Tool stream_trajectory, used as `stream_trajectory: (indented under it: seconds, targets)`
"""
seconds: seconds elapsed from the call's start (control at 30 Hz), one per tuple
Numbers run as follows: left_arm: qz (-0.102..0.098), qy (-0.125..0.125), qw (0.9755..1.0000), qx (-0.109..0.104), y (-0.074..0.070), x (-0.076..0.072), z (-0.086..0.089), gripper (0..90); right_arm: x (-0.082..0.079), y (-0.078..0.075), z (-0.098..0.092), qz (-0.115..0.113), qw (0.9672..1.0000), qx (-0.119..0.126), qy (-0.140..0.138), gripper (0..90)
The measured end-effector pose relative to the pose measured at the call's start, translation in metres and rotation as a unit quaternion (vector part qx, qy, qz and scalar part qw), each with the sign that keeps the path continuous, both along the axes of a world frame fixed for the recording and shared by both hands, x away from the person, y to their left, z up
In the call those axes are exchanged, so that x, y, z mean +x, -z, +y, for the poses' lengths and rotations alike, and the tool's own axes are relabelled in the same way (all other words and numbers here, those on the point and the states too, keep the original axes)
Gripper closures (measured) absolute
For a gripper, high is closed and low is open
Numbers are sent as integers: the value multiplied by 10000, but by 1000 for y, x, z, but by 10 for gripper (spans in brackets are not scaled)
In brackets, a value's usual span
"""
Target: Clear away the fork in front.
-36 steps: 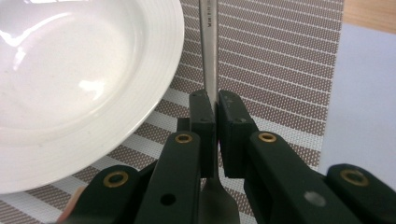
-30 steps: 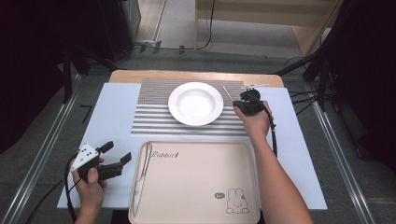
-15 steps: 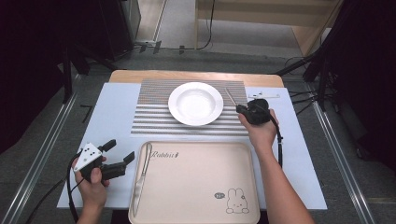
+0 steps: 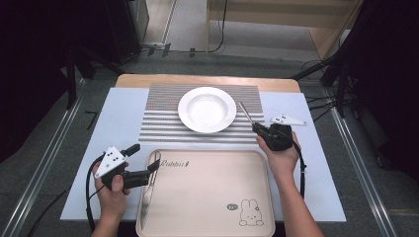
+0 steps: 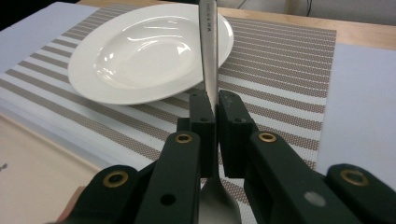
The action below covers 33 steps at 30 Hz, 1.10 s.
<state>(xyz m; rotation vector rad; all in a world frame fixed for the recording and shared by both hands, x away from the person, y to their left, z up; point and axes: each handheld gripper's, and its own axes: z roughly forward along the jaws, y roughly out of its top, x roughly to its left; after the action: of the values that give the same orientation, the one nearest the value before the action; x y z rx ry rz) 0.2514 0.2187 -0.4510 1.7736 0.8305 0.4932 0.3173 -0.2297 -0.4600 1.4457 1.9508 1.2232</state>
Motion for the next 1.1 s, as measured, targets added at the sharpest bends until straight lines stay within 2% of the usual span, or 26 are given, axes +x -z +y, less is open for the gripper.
stream_trajectory:
  seconds: [0.13, 0.43, 0.6, 0.7, 0.9, 1.1]
  targets:
    - [25, 131, 9999, -24, -3, 3, -14, 131, -12, 0, 3, -111, 9999, 25, -77, 843]
    - [50, 433, 9988, -231, -12, 11, -47, 132, -39, -4, 12, -362, 9989, 183, -249, 843]
    - [68, 634, 9977, -230, -14, 13, -64, 131, -52, -4, 20, -453, 9980, 241, -382, 842]
    - [190, 737, 9964, -381, -12, 13, -68, 131, -60, -3, 24, -489, 9974, 267, -447, 842]
    - [259, 844, 9952, -424, -13, 12, -71, 132, -74, -2, 29, -530, 9966, 298, -561, 842]
    - [303, 875, 9946, -470, -12, 9, -72, 131, -81, 3, 36, -533, 9952, 414, -711, 842]
